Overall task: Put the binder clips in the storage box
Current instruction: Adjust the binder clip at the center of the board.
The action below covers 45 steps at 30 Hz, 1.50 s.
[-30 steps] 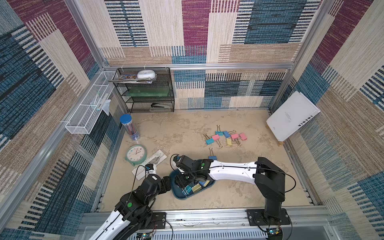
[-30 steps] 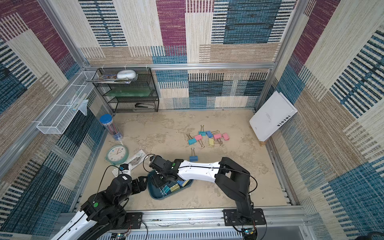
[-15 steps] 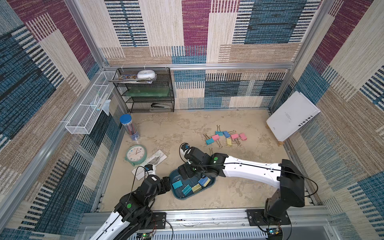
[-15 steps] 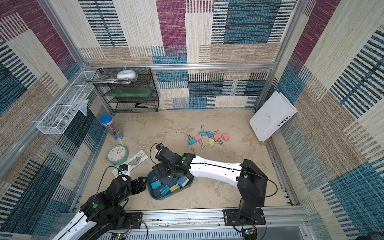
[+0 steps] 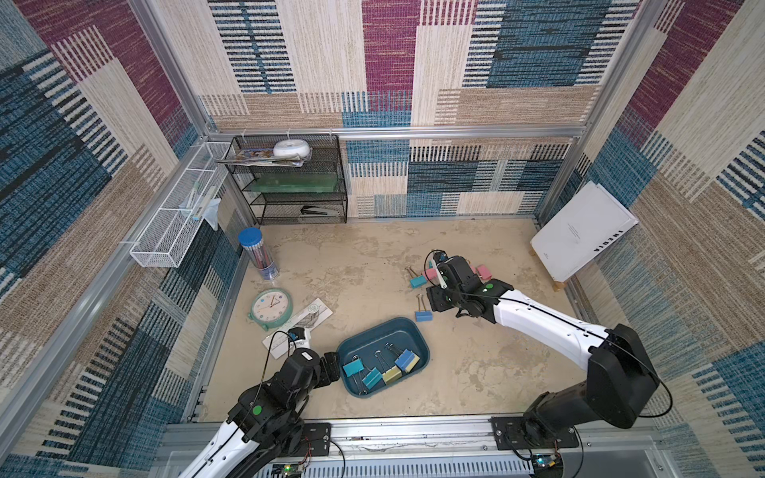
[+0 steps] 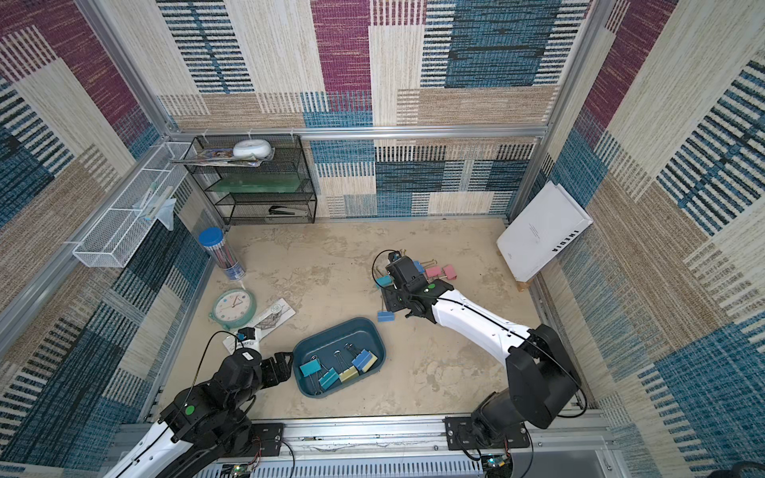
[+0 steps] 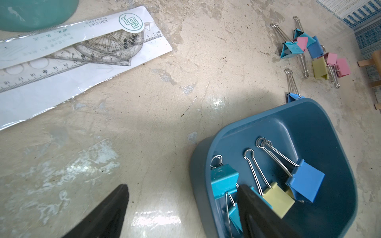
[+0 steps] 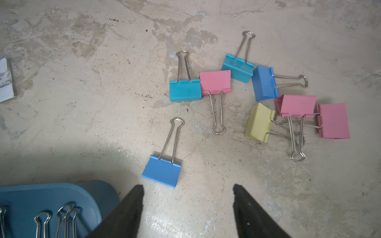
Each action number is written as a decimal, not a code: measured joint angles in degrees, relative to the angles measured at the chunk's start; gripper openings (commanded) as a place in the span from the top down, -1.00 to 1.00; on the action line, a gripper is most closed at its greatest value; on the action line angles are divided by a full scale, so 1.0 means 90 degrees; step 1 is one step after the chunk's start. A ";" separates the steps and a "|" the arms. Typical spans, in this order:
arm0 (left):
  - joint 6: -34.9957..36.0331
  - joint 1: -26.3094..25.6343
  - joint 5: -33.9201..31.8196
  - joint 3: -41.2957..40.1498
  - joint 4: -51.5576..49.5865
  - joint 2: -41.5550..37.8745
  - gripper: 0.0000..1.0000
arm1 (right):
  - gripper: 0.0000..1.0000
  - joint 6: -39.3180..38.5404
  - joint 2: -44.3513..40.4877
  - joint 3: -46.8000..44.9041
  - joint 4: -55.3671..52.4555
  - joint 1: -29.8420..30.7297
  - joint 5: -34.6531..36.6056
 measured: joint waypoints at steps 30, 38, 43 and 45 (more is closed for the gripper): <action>0.0046 0.0000 0.0000 0.0000 0.0002 0.0056 -0.73 | 1.00 -0.0561 0.3060 0.1314 0.0627 -0.0495 -0.1775; 0.0058 0.0000 0.0000 0.0000 0.0005 0.0056 -0.73 | 1.00 -0.0505 0.2336 0.0277 0.0959 -0.0716 -0.1265; 0.0070 0.0000 0.0022 0.0000 0.0005 0.0053 -0.73 | 1.00 -0.0233 0.1586 -0.0597 0.0865 -0.0721 -0.1025; 0.0073 0.0000 0.0022 0.0000 0.0005 0.0051 -0.73 | 1.00 -0.0078 0.1260 -0.0933 0.0748 -0.0721 -0.0967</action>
